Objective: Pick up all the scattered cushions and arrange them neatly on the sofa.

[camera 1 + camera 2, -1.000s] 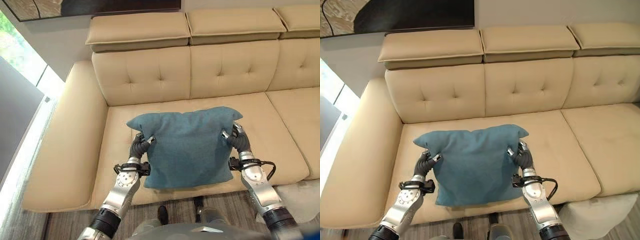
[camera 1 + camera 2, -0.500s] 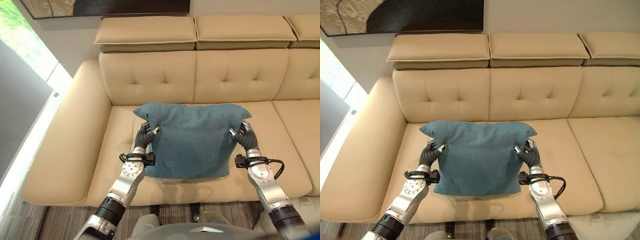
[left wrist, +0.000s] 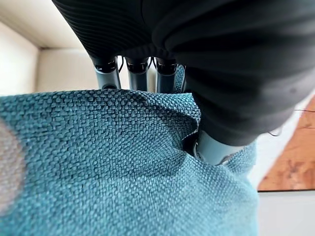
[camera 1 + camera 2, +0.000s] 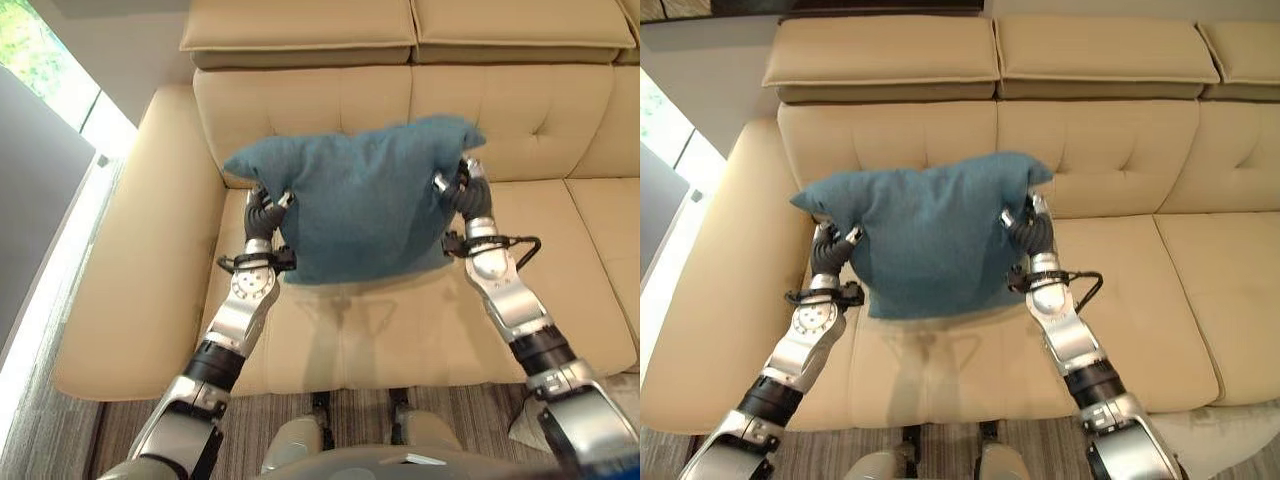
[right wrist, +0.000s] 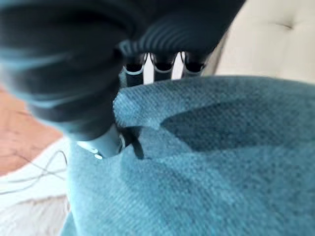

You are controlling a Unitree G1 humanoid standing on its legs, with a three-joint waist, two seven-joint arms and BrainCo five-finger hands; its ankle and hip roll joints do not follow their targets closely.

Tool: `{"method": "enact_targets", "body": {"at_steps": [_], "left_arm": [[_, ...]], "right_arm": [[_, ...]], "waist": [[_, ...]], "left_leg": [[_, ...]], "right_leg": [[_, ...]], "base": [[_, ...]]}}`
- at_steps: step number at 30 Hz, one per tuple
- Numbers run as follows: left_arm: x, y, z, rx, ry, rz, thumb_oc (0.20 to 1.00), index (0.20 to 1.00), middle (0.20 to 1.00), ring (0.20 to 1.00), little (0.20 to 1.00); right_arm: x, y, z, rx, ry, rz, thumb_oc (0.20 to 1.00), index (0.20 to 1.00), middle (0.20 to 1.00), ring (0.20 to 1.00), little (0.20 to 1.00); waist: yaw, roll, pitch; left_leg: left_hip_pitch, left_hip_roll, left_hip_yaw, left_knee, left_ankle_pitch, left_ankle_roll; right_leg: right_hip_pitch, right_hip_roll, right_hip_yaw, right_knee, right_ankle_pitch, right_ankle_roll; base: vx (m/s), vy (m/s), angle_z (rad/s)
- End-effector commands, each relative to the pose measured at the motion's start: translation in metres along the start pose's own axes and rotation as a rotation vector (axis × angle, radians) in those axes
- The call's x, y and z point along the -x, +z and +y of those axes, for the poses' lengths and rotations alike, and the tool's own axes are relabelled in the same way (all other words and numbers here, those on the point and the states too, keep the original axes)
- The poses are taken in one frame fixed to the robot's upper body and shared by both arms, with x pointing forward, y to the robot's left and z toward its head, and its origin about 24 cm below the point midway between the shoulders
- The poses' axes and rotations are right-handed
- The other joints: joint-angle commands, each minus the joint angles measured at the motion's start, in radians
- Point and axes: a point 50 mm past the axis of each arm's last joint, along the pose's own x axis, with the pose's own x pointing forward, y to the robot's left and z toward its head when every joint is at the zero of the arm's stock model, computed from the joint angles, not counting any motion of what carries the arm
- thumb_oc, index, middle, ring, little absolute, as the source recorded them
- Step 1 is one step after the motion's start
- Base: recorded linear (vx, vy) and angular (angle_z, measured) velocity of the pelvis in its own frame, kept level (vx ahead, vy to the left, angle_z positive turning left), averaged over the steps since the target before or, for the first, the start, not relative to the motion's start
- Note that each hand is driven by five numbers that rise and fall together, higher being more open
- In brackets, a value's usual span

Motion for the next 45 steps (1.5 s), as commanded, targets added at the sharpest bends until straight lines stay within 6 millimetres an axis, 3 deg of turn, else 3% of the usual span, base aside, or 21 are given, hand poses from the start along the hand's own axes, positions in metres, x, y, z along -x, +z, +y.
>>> {"method": "enact_targets", "body": {"at_steps": [1,3,7,13,17,29,30,31,32,33,34,41,42,43,45], "left_arm": [[-0.036,0.084,-0.049,0.056,-0.128,-0.358,0.2,0.2,0.2,0.2,0.2],[-0.042,0.093,-0.052,0.058,-0.122,-0.383,0.2,0.2,0.2,0.2,0.2],[-0.067,0.141,-0.056,0.05,-0.075,-0.51,0.2,0.2,0.2,0.2,0.2],[-0.085,0.185,-0.053,-0.049,-0.047,-0.621,0.2,0.2,0.2,0.2,0.2],[-0.088,0.193,-0.053,-0.079,-0.049,-0.643,0.2,0.2,0.2,0.2,0.2],[-0.089,0.183,-0.059,-0.119,-0.061,-0.611,0.2,0.2,0.2,0.2,0.2],[-0.089,0.182,-0.059,-0.115,-0.057,-0.607,0.426,0.426,0.426,0.426,0.426],[-0.089,0.18,-0.059,-0.11,-0.052,-0.6,1.0,1.0,1.0,1.0,1.0],[-0.09,0.18,-0.058,-0.115,-0.048,-0.596,1.0,1.0,1.0,1.0,1.0],[-0.093,0.182,-0.057,-0.118,-0.038,-0.594,1.0,1.0,1.0,1.0,1.0],[-0.096,0.183,-0.054,-0.137,-0.022,-0.587,1.0,1.0,1.0,1.0,1.0],[-0.11,0.191,-0.022,-0.234,0.067,-0.566,1.0,1.0,1.0,1.0,1.0],[-0.112,0.191,-0.015,-0.243,0.087,-0.556,1.0,1.0,1.0,1.0,1.0],[-0.119,0.193,0.008,-0.298,0.143,-0.53,1.0,1.0,1.0,1.0,1.0],[-0.121,0.193,0.025,-0.349,0.179,-0.513,1.0,1.0,1.0,1.0,1.0]], "right_arm": [[-0.037,0.073,0.003,-0.005,-0.032,-0.331,0.2,0.2,0.2,0.2,0.2],[-0.045,0.083,0.0,0.009,-0.055,-0.363,0.2,0.2,0.2,0.2,0.2],[-0.077,0.12,-0.025,0.073,-0.206,-0.467,0.2,0.2,0.2,0.2,0.2],[-0.098,0.145,-0.047,0.108,-0.29,-0.511,0.2,0.2,0.2,0.2,0.2],[-0.102,0.144,-0.052,0.111,-0.31,-0.496,0.2,0.2,0.2,0.2,0.2],[-0.103,0.118,-0.041,0.121,-0.262,-0.396,0.2,0.2,0.2,0.2,0.2],[-0.103,0.116,-0.041,0.124,-0.262,-0.39,0.2,0.2,0.2,0.2,0.2],[-0.104,0.116,-0.041,0.139,-0.26,-0.389,0.2,0.2,0.2,0.2,0.2],[-0.104,0.117,-0.042,0.149,-0.264,-0.391,0.2,0.2,0.2,0.2,0.2],[-0.107,0.121,-0.045,0.168,-0.276,-0.399,0.9,0.9,0.9,0.9,0.9],[-0.11,0.126,-0.049,0.201,-0.291,-0.408,1.0,1.0,1.0,1.0,1.0],[-0.118,0.132,-0.077,0.351,-0.347,-0.39,1.0,1.0,1.0,1.0,1.0],[-0.12,0.131,-0.084,0.374,-0.354,-0.377,1.0,1.0,1.0,1.0,1.0],[-0.121,0.123,-0.103,0.426,-0.375,-0.322,1.0,1.0,1.0,1.0,1.0],[-0.12,0.112,-0.117,0.448,-0.396,-0.268,1.0,1.0,1.0,1.0,1.0]], "waist": [[0.013,-0.007,-0.001],[0.012,-0.006,0.003],[0.013,-0.002,0.025],[0.015,0.01,0.045],[0.015,0.014,0.056],[0.013,0.019,0.086],[0.013,0.019,0.088],[0.012,0.019,0.088],[0.013,0.019,0.088],[0.012,0.019,0.09],[0.013,0.017,0.093],[0.015,0.008,0.089],[0.015,0.007,0.089],[0.014,0.002,0.083],[0.014,0.001,0.078]], "left_leg": [[-0.026,0.0,-0.021,0.006,-0.065,-0.057],[-0.044,-0.002,-0.023,0.006,-0.059,-0.059],[-0.12,-0.008,-0.03,0.005,-0.03,-0.075],[-0.194,-0.015,-0.036,0.005,-0.008,-0.086],[-0.218,-0.017,-0.036,0.005,-0.002,-0.092],[-0.277,-0.021,-0.028,0.005,0.017,-0.106],[-0.281,-0.021,-0.027,0.005,0.019,-0.107],[-0.292,-0.022,-0.029,0.005,0.022,-0.108],[-0.295,-0.021,-0.029,0.005,0.023,-0.109],[-0.303,-0.02,-0.031,0.005,0.026,-0.111],[-0.304,-0.019,-0.032,0.005,0.027,-0.112],[-0.291,-0.014,-0.034,0.005,0.026,-0.115],[-0.288,-0.014,-0.035,0.005,0.024,-0.116],[-0.28,-0.013,-0.032,0.005,0.023,-0.116],[-0.274,-0.012,-0.03,0.005,0.022,-0.116]], "right_leg": [[-0.007,-0.006,0.001,0.052,-0.084,0.067],[-0.027,-0.006,-0.001,0.057,-0.08,0.069],[-0.1,-0.012,-0.009,0.074,-0.067,0.078],[-0.181,-0.021,-0.016,0.098,-0.057,0.086],[-0.209,-0.024,-0.02,0.102,-0.052,0.088],[-0.262,-0.028,-0.03,0.086,-0.029,0.09],[-0.264,-0.029,-0.032,0.085,-0.027,0.09],[-0.272,-0.028,-0.034,0.084,-0.023,0.091],[-0.274,-0.028,-0.035,0.083,-0.023,0.091],[-0.282,-0.027,-0.037,0.082,-0.021,0.091],[-0.283,-0.026,-0.039,0.083,-0.021,0.092],[-0.265,-0.026,-0.049,0.078,-0.018,0.095],[-0.262,-0.026,-0.049,0.077,-0.017,0.095],[-0.252,-0.024,-0.05,0.072,-0.015,0.096],[-0.245,-0.023,-0.052,0.07,-0.017,0.096]], "base": [[-0.07,0.004,0.01],[-0.04,0.001,0.07],[-0.05,0.011,0.04],[-0.03,0.015,0.02],[-0.03,0.01,0.07],[-0.04,-0.006,0.02],[-0.05,-0.026,0.01],[-0.04,-0.021,0.02],[-0.05,-0.029,0.09],[-0.04,-0.021,0.15],[-0.03,-0.023,0.15],[0.0,-0.002,0.01],[0.01,-0.022,0.03],[0.03,-0.014,0.04],[0.01,-0.005,0.02]]}}
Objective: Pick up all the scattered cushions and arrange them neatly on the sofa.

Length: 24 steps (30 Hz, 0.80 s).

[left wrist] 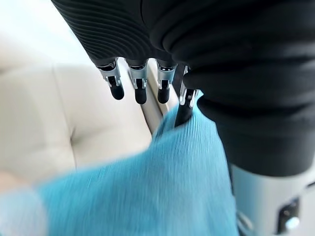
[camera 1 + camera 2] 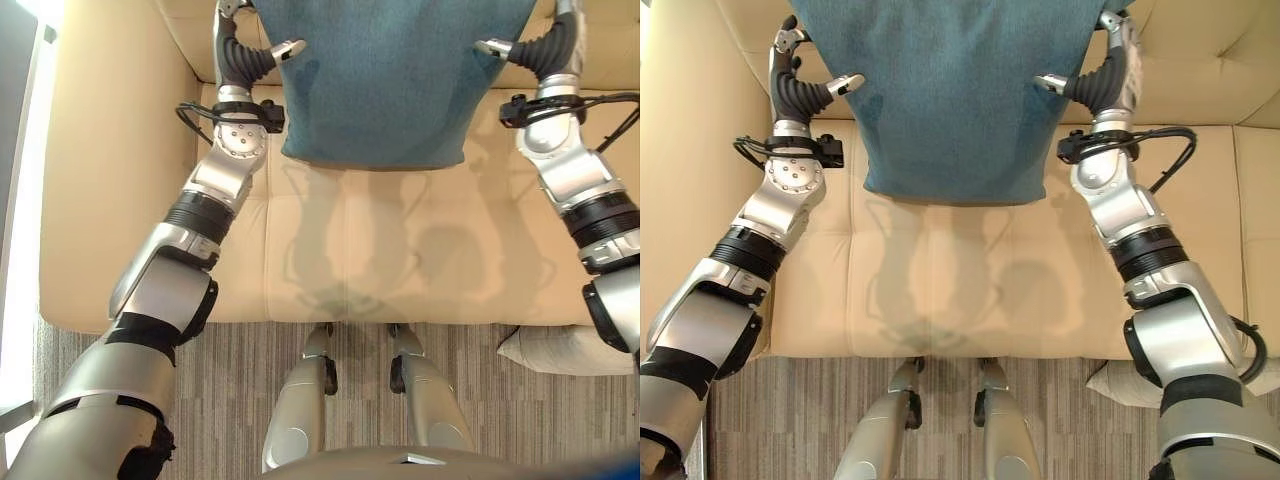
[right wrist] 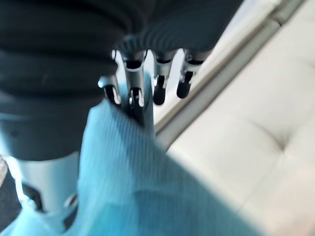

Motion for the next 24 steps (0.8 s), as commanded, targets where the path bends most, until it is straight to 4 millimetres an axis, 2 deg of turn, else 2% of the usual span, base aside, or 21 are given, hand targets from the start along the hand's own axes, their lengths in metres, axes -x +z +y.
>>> {"method": "enact_targets", "body": {"at_steps": [1,4,5,7,9,10,11,12,13,14,15,16,17,18,19,20,22,24], "left_arm": [[-0.024,0.032,0.027,-0.083,0.046,-0.129,1.0,1.0,1.0,1.0,1.0],[-0.023,0.022,0.044,-0.124,0.07,-0.106,1.0,1.0,1.0,1.0,1.0],[-0.019,0.013,0.053,-0.139,0.076,-0.092,1.0,1.0,1.0,1.0,1.0],[-0.002,-0.006,0.063,-0.15,0.059,-0.068,1.0,1.0,1.0,1.0,1.0],[0.013,-0.02,0.064,-0.145,0.038,-0.049,1.0,1.0,1.0,1.0,1.0],[0.048,-0.046,0.065,-0.138,-0.009,-0.004,1.0,1.0,1.0,1.0,1.0],[0.05,-0.047,0.064,-0.14,-0.013,0.0,1.0,1.0,1.0,1.0,1.0],[0.061,-0.053,0.068,-0.166,-0.034,0.002,1.0,1.0,1.0,1.0,1.0],[0.096,-0.075,0.067,-0.194,-0.083,0.066,1.0,1.0,1.0,1.0,1.0],[0.118,-0.088,0.068,-0.194,-0.096,0.122,1.0,1.0,1.0,1.0,1.0],[0.119,-0.088,0.069,-0.195,-0.097,0.124,1.0,1.0,1.0,1.0,1.0],[0.136,-0.098,0.067,-0.19,-0.111,0.171,1.0,1.0,1.0,1.0,1.0],[0.178,-0.124,0.074,-0.214,-0.152,0.313,1.0,1.0,1.0,1.0,1.0],[0.18,-0.124,0.075,-0.216,-0.154,0.317,1.0,1.0,1.0,1.0,1.0],[0.201,-0.136,0.077,-0.201,-0.158,0.402,1.0,1.0,1.0,1.0,1.0],[0.243,-0.157,0.084,-0.208,-0.191,0.566,1.0,1.0,1.0,1.0,1.0],[0.279,-0.173,0.089,-0.19,-0.197,0.724,1.0,1.0,1.0,1.0,1.0],[0.313,-0.185,0.093,-0.242,-0.266,0.845,1.0,1.0,1.0,1.0,1.0]], "right_arm": [[-0.014,-0.006,-0.033,-0.02,-0.098,0.027,1.0,1.0,1.0,1.0,1.0],[-0.007,-0.03,-0.043,0.031,-0.091,0.101,1.0,1.0,1.0,1.0,1.0],[0.001,-0.044,-0.048,0.047,-0.088,0.135,1.0,1.0,1.0,1.0,1.0],[0.028,-0.075,-0.051,0.055,-0.053,0.213,1.0,1.0,1.0,1.0,1.0],[0.046,-0.085,-0.049,0.042,-0.036,0.231,1.0,1.0,1.0,1.0,1.0],[0.094,-0.11,-0.041,0.04,0.042,0.299,1.0,1.0,1.0,1.0,1.0],[0.097,-0.111,-0.041,0.043,0.047,0.303,1.0,1.0,1.0,1.0,1.0],[0.114,-0.12,-0.04,0.049,0.073,0.333,1.0,1.0,1.0,1.0,1.0],[0.152,-0.135,-0.036,0.051,0.127,0.404,1.0,1.0,1.0,1.0,1.0],[0.175,-0.143,-0.032,0.058,0.166,0.455,1.0,1.0,1.0,1.0,1.0],[0.177,-0.143,-0.032,0.059,0.169,0.456,1.0,1.0,1.0,1.0,1.0],[0.194,-0.151,-0.03,0.063,0.191,0.51,1.0,1.0,1.0,1.0,1.0],[0.239,-0.166,-0.027,0.095,0.273,0.628,1.0,1.0,1.0,1.0,1.0],[0.24,-0.166,-0.027,0.097,0.277,0.63,1.0,1.0,1.0,1.0,1.0],[0.258,-0.17,-0.024,0.099,0.307,0.68,1.0,1.0,1.0,1.0,1.0],[0.294,-0.175,-0.016,0.1,0.396,0.768,1.0,1.0,1.0,1.0,1.0],[0.316,-0.177,-0.012,0.1,0.454,0.828,1.0,1.0,1.0,1.0,1.0],[0.34,-0.178,-0.005,0.079,0.504,0.903,1.0,1.0,1.0,1.0,1.0]], "waist": [[0.015,-0.024,-0.039],[0.014,-0.025,-0.047],[0.012,-0.025,-0.054],[0.011,-0.026,-0.063],[0.008,-0.03,-0.067],[0.003,-0.038,-0.08],[0.004,-0.039,-0.084],[0.002,-0.042,-0.087],[0.003,-0.05,-0.091],[0.003,-0.053,-0.094],[0.002,-0.053,-0.096],[0.002,-0.055,-0.099],[0.003,-0.058,-0.107],[0.002,-0.058,-0.11],[0.003,-0.06,-0.114],[0.006,-0.062,-0.124],[0.007,-0.064,-0.136],[0.008,-0.063,-0.143]], "left_leg": [[0.017,-0.02,0.026,0.005,-0.043,-0.094],[0.026,-0.019,0.026,0.005,-0.05,-0.092],[0.027,-0.018,0.027,0.005,-0.047,-0.091],[0.046,-0.017,0.028,0.005,-0.054,-0.088],[0.062,-0.013,0.029,0.005,-0.06,-0.086],[0.096,-0.011,0.028,0.005,-0.071,-0.082],[0.099,-0.011,0.027,0.005,-0.072,-0.082],[0.111,-0.009,0.026,0.005,-0.076,-0.08],[0.143,-0.007,0.025,0.005,-0.085,-0.079],[0.168,-0.005,0.025,0.005,-0.095,-0.078],[0.167,-0.006,0.025,0.005,-0.091,-0.078],[0.176,-0.005,0.026,0.005,-0.093,-0.077],[0.207,-0.004,0.025,0.005,-0.097,-0.075],[0.209,-0.004,0.025,0.005,-0.098,-0.075],[0.22,-0.003,0.027,0.005,-0.099,-0.073],[0.248,-0.001,0.03,0.005,-0.101,-0.069],[0.27,0.001,0.037,0.005,-0.103,-0.065],[0.296,0.005,0.043,0.005,-0.109,-0.062]], "right_leg": [[0.015,-0.03,0.004,0.068,-0.059,0.099],[0.023,-0.03,0.003,0.071,-0.066,0.098],[0.023,-0.031,0.002,0.071,-0.063,0.096],[0.043,-0.03,0.0,0.071,-0.07,0.094],[0.059,-0.03,-0.001,0.072,-0.075,0.093],[0.097,-0.03,-0.003,0.068,-0.083,0.09],[0.101,-0.03,-0.004,0.067,-0.084,0.09],[0.115,-0.029,-0.005,0.066,-0.087,0.09],[0.15,-0.03,-0.011,0.064,-0.094,0.09],[0.175,-0.03,-0.013,0.064,-0.104,0.091],[0.175,-0.03,-0.013,0.062,-0.099,0.091],[0.186,-0.03,-0.018,0.061,-0.102,0.091],[0.22,-0.03,-0.025,0.059,-0.108,0.092],[0.223,-0.03,-0.026,0.058,-0.108,0.092],[0.235,-0.029,-0.028,0.055,-0.108,0.092],[0.266,-0.025,-0.03,0.045,-0.107,0.092],[0.289,-0.023,-0.031,0.038,-0.105,0.093],[0.312,-0.019,-0.028,0.032,-0.106,0.094]], "base": [[0.0,0.0,0.0],[0.0,0.0,0.0],[0.0,0.0,0.0],[0.02,0.002,0.01],[0.07,-0.01,0.03],[0.09,-0.015,0.0],[0.1,-0.016,0.0],[0.09,-0.017,0.0],[0.13,-0.018,0.06],[0.08,-0.014,0.04],[0.05,-0.005,0.05],[0.06,-0.015,0.02],[0.08,-0.015,0.03],[0.06,-0.016,0.05],[0.03,-0.018,0.04],[0.03,-0.02,0.03],[0.0,0.0,0.0],[-0.01,0.0,-0.02]]}}
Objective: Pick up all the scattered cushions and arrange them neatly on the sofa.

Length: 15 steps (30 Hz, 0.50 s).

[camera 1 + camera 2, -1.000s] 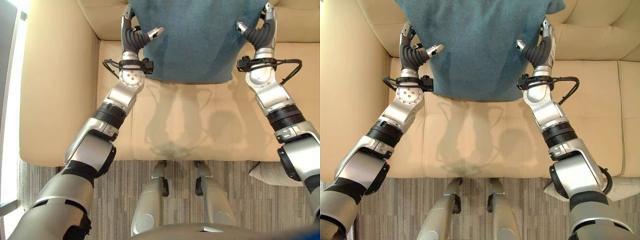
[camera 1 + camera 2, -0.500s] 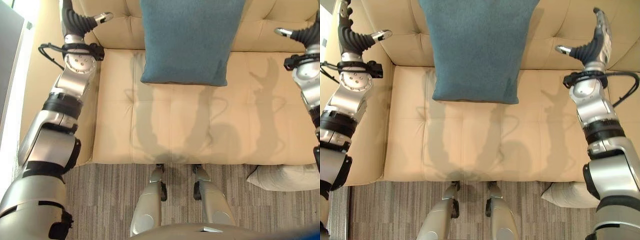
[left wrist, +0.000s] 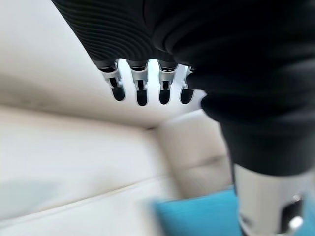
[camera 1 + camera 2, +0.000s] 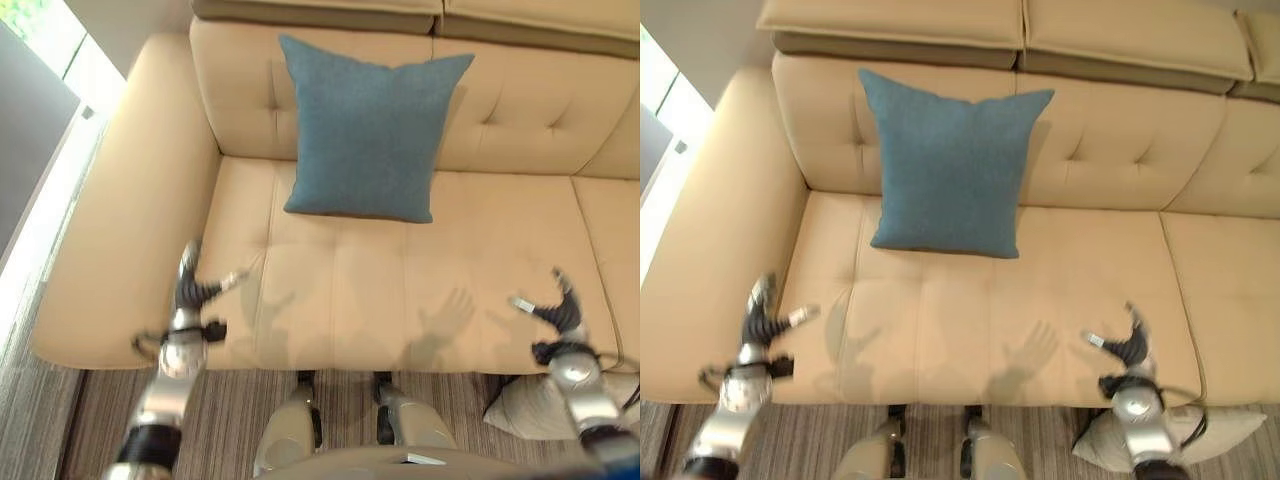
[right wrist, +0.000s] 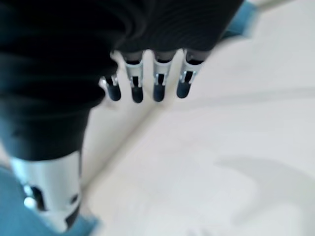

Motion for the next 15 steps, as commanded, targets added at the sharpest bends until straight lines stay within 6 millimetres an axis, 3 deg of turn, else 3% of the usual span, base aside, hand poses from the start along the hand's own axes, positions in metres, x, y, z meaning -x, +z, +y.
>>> {"method": "enact_targets", "body": {"at_steps": [1,4,5,6,12,15], "left_arm": [[-0.01,0.003,-0.002,-0.082,-0.073,-0.017,1.0,1.0,1.0,1.0,1.0],[0.009,-0.04,-0.013,-0.125,-0.138,0.163,1.0,1.0,1.0,1.0,1.0],[0.02,-0.062,-0.018,-0.152,-0.163,0.26,1.0,1.0,1.0,1.0,1.0],[0.025,-0.072,-0.022,-0.156,-0.172,0.307,1.0,1.0,1.0,1.0,1.0],[0.055,-0.121,-0.036,-0.285,-0.264,0.568,1.0,1.0,1.0,1.0,1.0],[0.058,-0.125,-0.039,-0.308,-0.283,0.596,1.0,1.0,1.0,1.0,1.0]], "right_arm": [[-0.011,0.011,-0.006,0.044,0.015,-0.055,1.0,1.0,1.0,1.0,1.0],[0.0,-0.011,0.014,0.055,0.093,0.034,1.0,1.0,1.0,1.0,1.0],[0.01,-0.029,0.026,0.071,0.147,0.11,1.0,1.0,1.0,1.0,1.0],[0.014,-0.036,0.031,0.08,0.169,0.14,1.0,1.0,1.0,1.0,1.0],[0.038,-0.075,0.059,0.173,0.317,0.325,1.0,1.0,1.0,1.0,1.0],[0.044,-0.083,0.062,0.19,0.337,0.371,1.0,1.0,1.0,1.0,1.0]], "waist": [[0.011,0.005,-0.04],[0.01,0.009,-0.048],[0.009,0.011,-0.055],[0.009,0.012,-0.057],[0.009,0.019,-0.068],[0.006,0.023,-0.063]], "left_leg": [[0.041,-0.003,0.051,0.009,-0.049,-0.032],[0.077,0.004,0.057,0.009,-0.055,-0.027],[0.097,0.007,0.06,0.009,-0.058,-0.025],[0.108,0.01,0.058,0.009,-0.059,-0.025],[0.166,0.03,0.053,0.009,-0.063,-0.032],[0.17,0.036,0.048,0.009,-0.058,-0.035]], "right_leg": [[0.048,-0.023,-0.02,0.034,-0.035,0.082],[0.078,-0.017,-0.014,0.038,-0.044,0.079],[0.093,-0.013,-0.012,0.044,-0.053,0.076],[0.1,-0.009,-0.01,0.049,-0.059,0.074],[0.148,0.015,-0.001,0.077,-0.106,0.052],[0.153,0.024,0.005,0.084,-0.119,0.041]], "base": [[-0.03,-0.007,-0.06],[-0.04,-0.02,-0.04],[-0.05,-0.037,-0.06],[-0.05,-0.043,-0.08],[-0.04,-0.068,-0.1],[-0.06,-0.083,0.0]]}}
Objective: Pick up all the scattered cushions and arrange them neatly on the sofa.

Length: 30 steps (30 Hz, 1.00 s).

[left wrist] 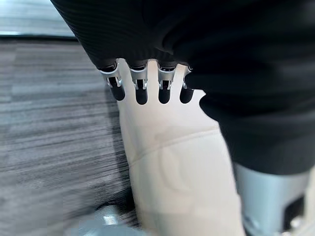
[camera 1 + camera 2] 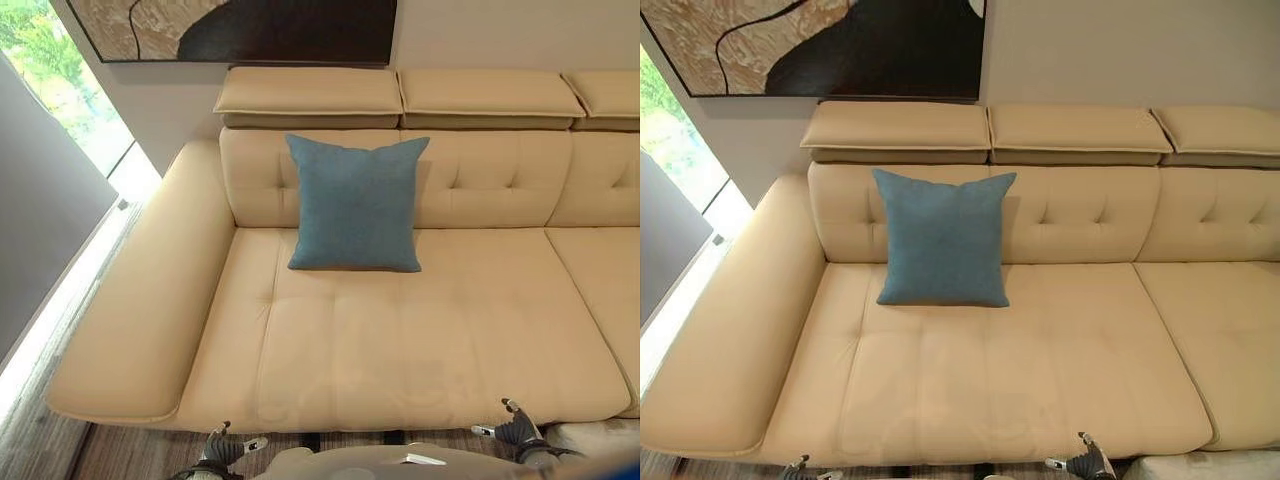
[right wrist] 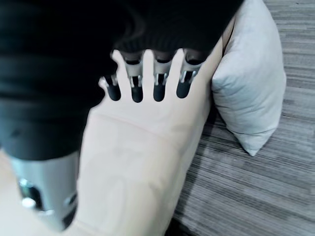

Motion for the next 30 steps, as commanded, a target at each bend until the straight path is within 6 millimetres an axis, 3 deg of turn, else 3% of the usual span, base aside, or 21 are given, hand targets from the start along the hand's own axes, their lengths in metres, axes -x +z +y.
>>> {"method": "enact_targets", "body": {"at_steps": [1,3,5,7,8,10,13,17,18,20,21,22,23,25,28,30], "left_arm": [[-0.006,0.036,0.015,-0.047,0.037,-0.123,1.0,1.0,1.0,1.0,1.0],[-0.007,0.04,0.016,-0.051,0.039,-0.129,1.0,1.0,1.0,1.0,1.0],[-0.008,0.053,0.014,-0.054,0.033,-0.167,1.0,1.0,1.0,1.0,1.0],[-0.009,0.056,0.012,-0.036,0.028,-0.167,1.0,1.0,1.0,1.0,1.0],[-0.008,0.054,0.006,-0.019,0.008,-0.153,1.0,1.0,1.0,1.0,1.0],[-0.008,0.054,0.001,-0.011,-0.011,-0.151,1.0,1.0,1.0,1.0,1.0],[-0.008,0.061,-0.001,-0.034,-0.021,-0.172,1.0,1.0,1.0,1.0,1.0],[-0.01,0.068,0.0,-0.068,-0.02,-0.182,1.0,1.0,1.0,1.0,1.0],[-0.01,0.069,0.0,-0.078,-0.021,-0.178,1.0,1.0,1.0,1.0,1.0],[-0.011,0.068,0.001,-0.08,-0.017,-0.168,1.0,1.0,1.0,1.0,1.0],[-0.011,0.068,0.003,-0.084,-0.012,-0.167,1.0,1.0,1.0,1.0,1.0],[-0.012,0.064,0.005,-0.097,-0.012,-0.146,1.0,1.0,1.0,1.0,1.0],[-0.012,0.064,0.005,-0.097,-0.012,-0.145,1.0,1.0,1.0,1.0,1.0],[-0.012,0.054,0.007,-0.107,-0.014,-0.108,1.0,1.0,1.0,1.0,1.0],[-0.012,0.058,0.006,-0.092,-0.011,-0.121,1.0,1.0,1.0,1.0,1.0],[-0.012,0.062,0.005,-0.091,-0.012,-0.131,1.0,1.0,1.0,1.0,1.0]], "right_arm": [[-0.008,0.031,-0.015,-0.005,-0.046,-0.095,1.0,1.0,1.0,1.0,1.0],[-0.007,0.028,-0.011,-0.022,-0.036,-0.074,1.0,1.0,1.0,1.0,1.0],[-0.008,0.027,-0.011,-0.024,-0.034,-0.06,1.0,1.0,1.0,1.0,1.0],[-0.009,0.03,-0.012,-0.026,-0.038,-0.065,1.0,1.0,1.0,1.0,1.0],[-0.011,0.033,-0.016,-0.021,-0.046,-0.066,1.0,1.0,1.0,1.0,1.0],[-0.012,0.035,-0.018,-0.025,-0.044,-0.069,1.0,1.0,1.0,1.0,1.0],[-0.013,0.04,-0.02,-0.037,-0.046,-0.073,1.0,1.0,1.0,1.0,1.0],[-0.015,0.053,-0.018,-0.052,-0.043,-0.087,1.0,1.0,1.0,1.0,1.0],[-0.016,0.06,-0.017,-0.057,-0.046,-0.097,1.0,1.0,1.0,1.0,1.0],[-0.016,0.065,-0.015,-0.049,-0.04,-0.102,1.0,1.0,1.0,1.0,1.0],[-0.017,0.068,-0.015,-0.048,-0.043,-0.106,1.0,1.0,1.0,1.0,1.0],[-0.016,0.063,-0.01,-0.046,-0.024,-0.089,1.0,1.0,1.0,1.0,1.0],[-0.016,0.063,-0.01,-0.046,-0.024,-0.089,1.0,1.0,1.0,1.0,1.0],[-0.014,0.051,-0.003,-0.07,0.003,-0.049,1.0,1.0,1.0,1.0,1.0],[-0.014,0.056,-0.003,-0.083,-0.002,-0.067,1.0,1.0,1.0,1.0,1.0],[-0.015,0.06,-0.005,-0.087,-0.005,-0.08,1.0,1.0,1.0,1.0,1.0]], "waist": [[0.003,-0.014,0.074],[0.002,-0.016,0.083],[0.006,-0.029,0.111],[0.007,-0.041,0.115],[0.003,-0.048,0.109],[-0.005,-0.037,0.098],[-0.019,-0.027,0.093],[-0.023,-0.027,0.105],[-0.019,-0.028,0.114],[-0.013,-0.024,0.128],[-0.007,-0.021,0.137],[0.01,-0.012,0.138],[0.01,-0.012,0.139],[0.03,-0.011,0.103],[0.067,-0.035,0.081],[0.062,-0.043,0.086]], "left_leg": [[0.033,0.005,0.012,0.013,-0.032,-0.046],[0.008,0.011,0.008,0.046,-0.025,-0.052],[-0.058,0.01,0.0,0.164,-0.049,-0.055],[-0.056,-0.014,-0.024,0.226,-0.112,-0.047],[-0.028,-0.053,-0.098,0.301,-0.187,-0.034],[0.02,-0.073,-0.158,0.298,-0.212,-0.035],[0.053,-0.092,-0.178,0.227,-0.241,-0.019],[0.06,-0.126,-0.167,0.169,-0.233,0.011],[0.054,-0.14,-0.158,0.151,-0.224,0.02],[0.041,-0.138,-0.132,0.145,-0.208,0.027],[0.027,-0.134,-0.123,0.152,-0.201,0.033],[0.004,-0.13,-0.107,0.146,-0.178,0.05],[0.006,-0.13,-0.107,0.146,-0.178,0.05],[-0.011,-0.12,-0.102,0.132,-0.157,0.061],[-0.071,-0.122,-0.073,0.156,-0.144,0.051],[-0.094,-0.107,-0.062,0.192,-0.133,0.032]], "right_leg": [[0.035,0.005,-0.008,0.083,-0.119,0.042],[0.039,0.008,-0.011,0.074,-0.122,0.032],[0.033,-0.002,-0.024,0.07,-0.115,0.021],[0.019,-0.015,-0.02,0.078,-0.101,0.02],[-0.007,-0.024,0.003,0.087,-0.077,0.019],[-0.029,-0.022,0.024,0.084,-0.055,0.025],[-0.062,-0.028,0.039,0.091,-0.029,0.039],[-0.137,-0.055,0.067,0.094,0.047,0.079],[-0.167,-0.068,0.07,0.074,0.083,0.105],[-0.199,-0.077,0.05,0.081,0.092,0.119],[-0.2,-0.08,0.03,0.102,0.068,0.115],[-0.161,-0.064,0.027,0.219,-0.016,0.083],[-0.16,-0.064,0.028,0.222,-0.018,0.083],[-0.08,-0.026,0.071,0.312,-0.108,0.064],[0.016,-0.03,0.046,0.206,-0.135,0.064],[0.024,-0.019,0.053,0.144,-0.138,0.048]], "base": [[-0.11,-0.085,0.02],[-0.19,-0.108,0.16],[-0.26,-0.073,0.43],[-0.2,0.013,0.43],[-0.18,0.079,0.09],[-0.14,0.148,-0.19],[-0.1,0.169,-0.25],[-0.2,0.244,-0.31],[-0.25,0.212,-0.58],[-0.26,0.152,-0.82],[-0.39,0.146,-1.01],[-0.31,0.108,-1.03],[-0.31,0.107,-0.64],[-0.19,-0.008,-0.4],[-0.2,-0.109,-0.3],[-0.16,-0.194,-0.62]]}}
